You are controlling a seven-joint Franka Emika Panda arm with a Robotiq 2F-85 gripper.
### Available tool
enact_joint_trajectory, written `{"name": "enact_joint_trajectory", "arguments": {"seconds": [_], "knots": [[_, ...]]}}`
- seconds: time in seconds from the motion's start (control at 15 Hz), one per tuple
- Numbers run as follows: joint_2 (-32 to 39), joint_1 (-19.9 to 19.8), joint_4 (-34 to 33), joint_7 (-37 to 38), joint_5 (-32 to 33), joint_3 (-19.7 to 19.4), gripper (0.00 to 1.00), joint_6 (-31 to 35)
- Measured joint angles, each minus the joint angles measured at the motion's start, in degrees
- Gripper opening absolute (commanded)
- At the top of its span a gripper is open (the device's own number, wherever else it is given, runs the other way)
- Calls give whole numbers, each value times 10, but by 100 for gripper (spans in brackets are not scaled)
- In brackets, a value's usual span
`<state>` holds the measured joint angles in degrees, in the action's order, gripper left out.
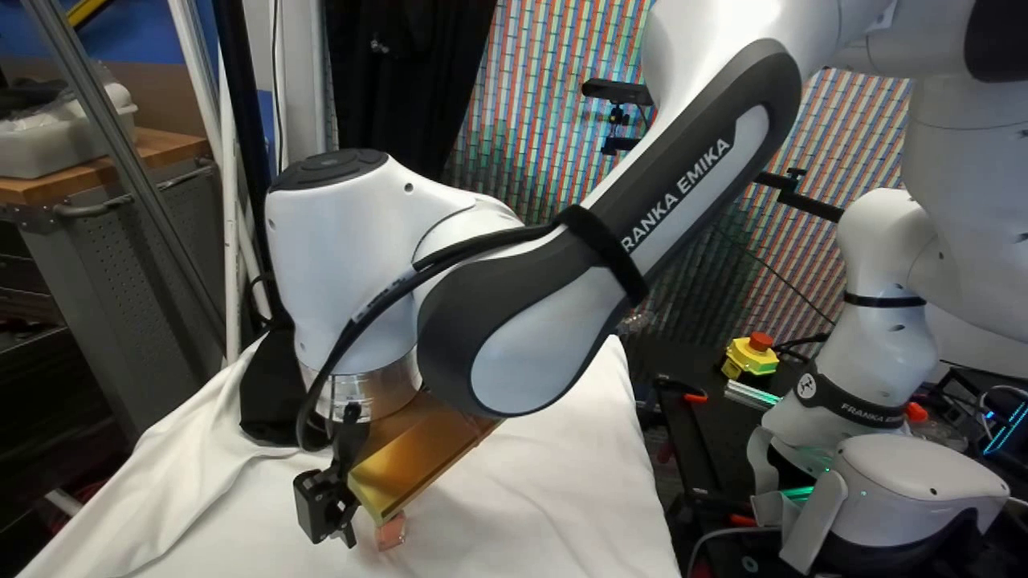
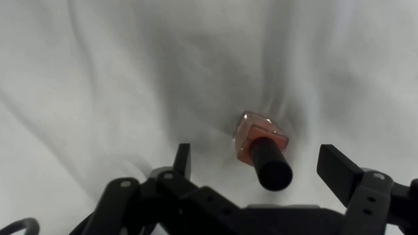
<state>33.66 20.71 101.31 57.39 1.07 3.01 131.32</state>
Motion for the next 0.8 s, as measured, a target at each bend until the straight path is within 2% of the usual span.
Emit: {"name": "enact_joint_trajectory", "arguments": {"seconds": [0.8], "knots": [[10, -9, 30, -5, -1, 0, 100, 53]]}}
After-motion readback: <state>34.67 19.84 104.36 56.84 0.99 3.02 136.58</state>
